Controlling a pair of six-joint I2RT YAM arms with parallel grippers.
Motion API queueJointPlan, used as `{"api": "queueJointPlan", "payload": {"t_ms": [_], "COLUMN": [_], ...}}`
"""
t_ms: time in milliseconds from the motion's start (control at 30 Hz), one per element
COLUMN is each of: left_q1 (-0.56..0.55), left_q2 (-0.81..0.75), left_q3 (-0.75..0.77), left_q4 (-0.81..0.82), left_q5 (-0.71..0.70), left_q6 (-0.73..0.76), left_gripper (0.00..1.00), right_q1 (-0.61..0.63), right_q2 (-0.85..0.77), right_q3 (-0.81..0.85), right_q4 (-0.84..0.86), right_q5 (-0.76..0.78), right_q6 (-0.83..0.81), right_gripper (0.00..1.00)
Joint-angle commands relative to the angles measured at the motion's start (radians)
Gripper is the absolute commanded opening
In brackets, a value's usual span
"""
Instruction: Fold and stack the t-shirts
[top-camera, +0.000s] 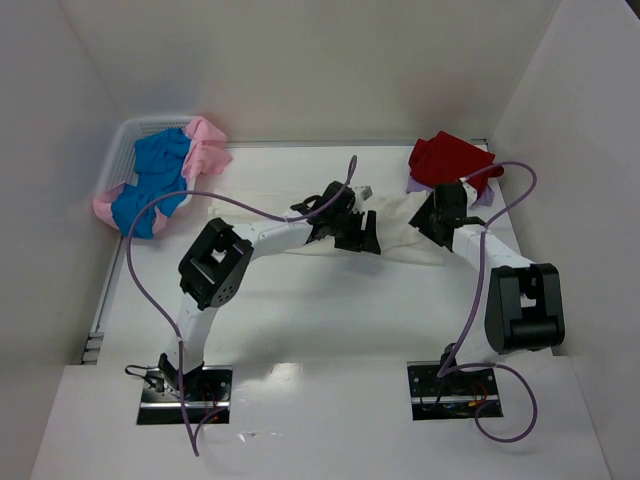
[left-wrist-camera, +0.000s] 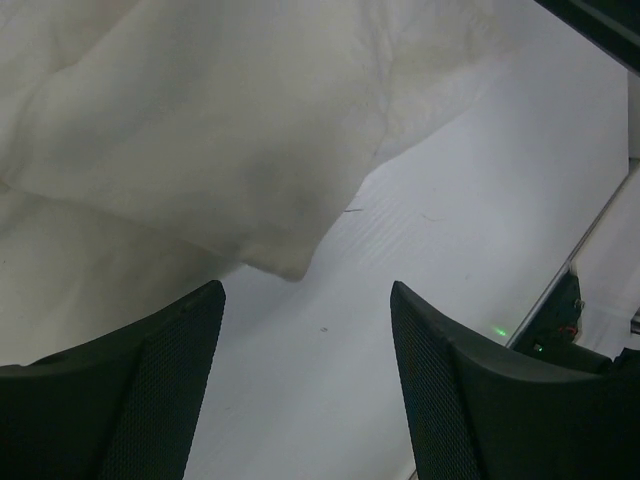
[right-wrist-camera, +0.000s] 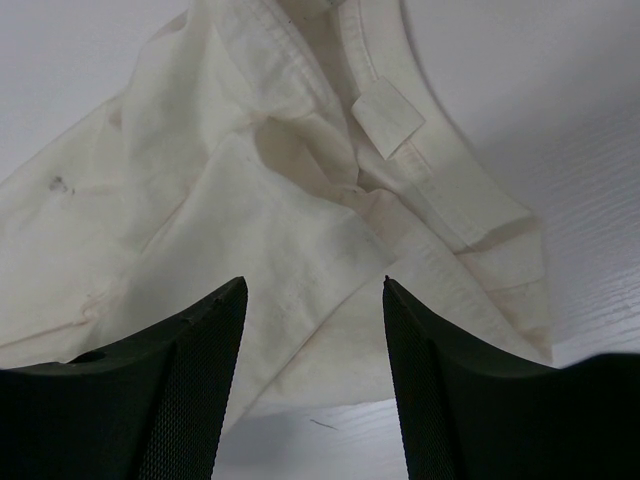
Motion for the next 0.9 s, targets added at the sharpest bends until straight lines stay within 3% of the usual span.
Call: {"api": "queueJointPlan", "payload": {"t_ms": [0, 133, 333, 600, 800, 867], "left_q1": [0.008, 0.008, 0.008, 0.008, 0.023, 0.026], "left_q2": [0.019, 0.028, 0.057, 0.066, 0.066, 0.066], "left_q3": [0.027, 0.027, 0.052, 0.066, 0.086, 0.086], "left_q4": [0.05, 0.059, 0.059, 0.059, 0.059, 0.059], "left_q5": [-0.039, -0.045, -0.048, -0.058, -0.067, -0.067], "left_q6": [-0.03, -0.03, -0.042, -0.057, -0.072, -0.081], "left_gripper": [0.73, 0.68, 0.47, 0.3, 0.04, 0.0], "right_q1": [-0.007, -0.007, -0.007, -0.007, -0.007, -0.007], "right_q2": [0.005, 0.005, 0.005, 0.005, 0.005, 0.005], "right_q3": [-0.008, -0.008, -0.008, -0.008, -0.008, -0.008], "right_q4": [0.029, 0.029, 0.029, 0.038, 0.038, 0.038], "right_q5": [0.014, 0.014, 0.014, 0.014, 0.014, 0.014], "right_q6": [-0.017, -0.017, -0.02, -0.026, -0.026, -0.026], "right_gripper": [0.63, 0.63, 0.63, 0.63, 0.62, 0.59]}}
